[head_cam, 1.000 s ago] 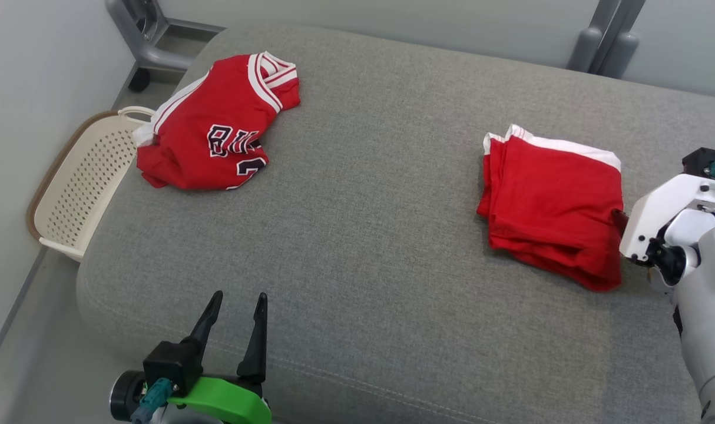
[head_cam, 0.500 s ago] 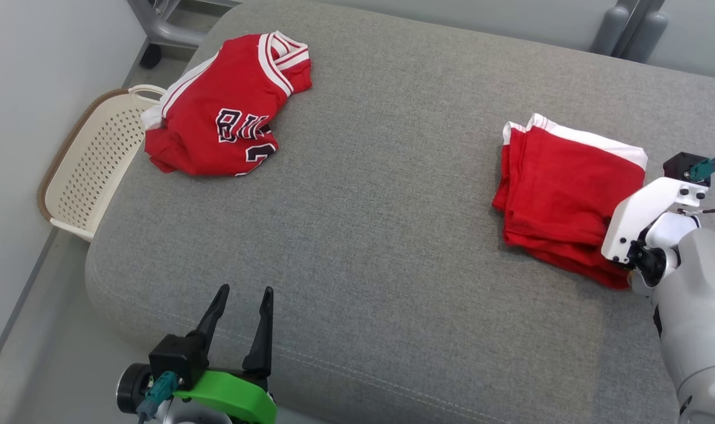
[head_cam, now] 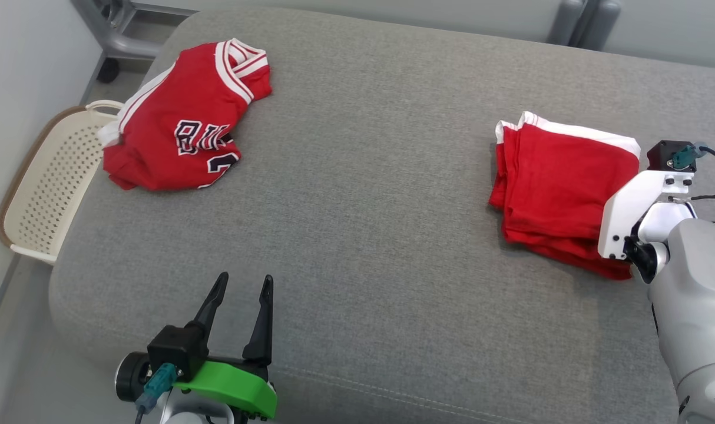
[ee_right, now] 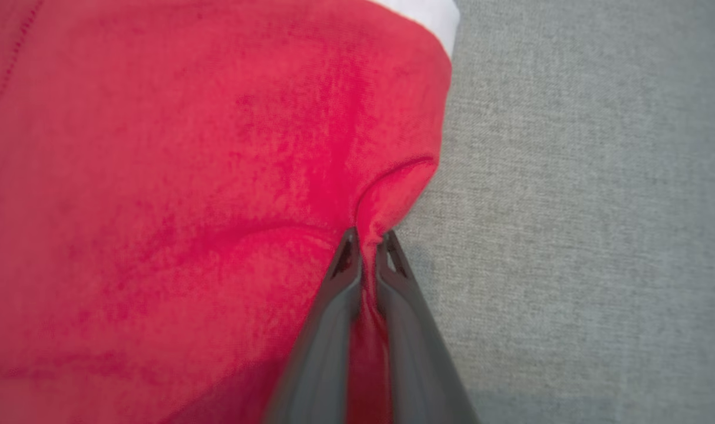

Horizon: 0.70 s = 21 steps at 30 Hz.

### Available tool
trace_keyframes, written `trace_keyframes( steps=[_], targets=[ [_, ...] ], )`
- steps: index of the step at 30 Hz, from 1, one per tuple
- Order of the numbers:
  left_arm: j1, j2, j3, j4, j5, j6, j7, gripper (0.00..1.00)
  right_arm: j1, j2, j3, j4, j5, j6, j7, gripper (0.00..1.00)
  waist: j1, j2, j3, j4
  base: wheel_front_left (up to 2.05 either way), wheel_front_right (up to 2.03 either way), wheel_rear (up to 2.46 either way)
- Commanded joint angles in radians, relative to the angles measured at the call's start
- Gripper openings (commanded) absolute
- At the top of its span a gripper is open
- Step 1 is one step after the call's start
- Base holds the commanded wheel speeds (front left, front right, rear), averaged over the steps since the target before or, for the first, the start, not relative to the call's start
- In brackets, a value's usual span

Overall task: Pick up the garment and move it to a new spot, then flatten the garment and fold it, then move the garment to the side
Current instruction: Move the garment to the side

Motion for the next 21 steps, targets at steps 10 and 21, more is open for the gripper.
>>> trace_keyframes(
  steps=[10,21],
  targets=[
    [-0.063,0.031,-0.007,-0.063,0.042,0.002,0.003,1.0,-0.05,-0.099,0.18,-0.031,0.04,-0.002,-0.06,0.0,0.0,0.0,0.075,-0.2,0.0,0.0,0.0],
    [-0.105,0.076,-0.043,-0.219,0.085,-0.005,0.068,1.0,-0.132,-0.211,0.386,-0.037,0.099,-0.002,-0.094,0.0,0.0,0.0,0.177,-0.32,0.0,0.0,0.0]
  ],
)
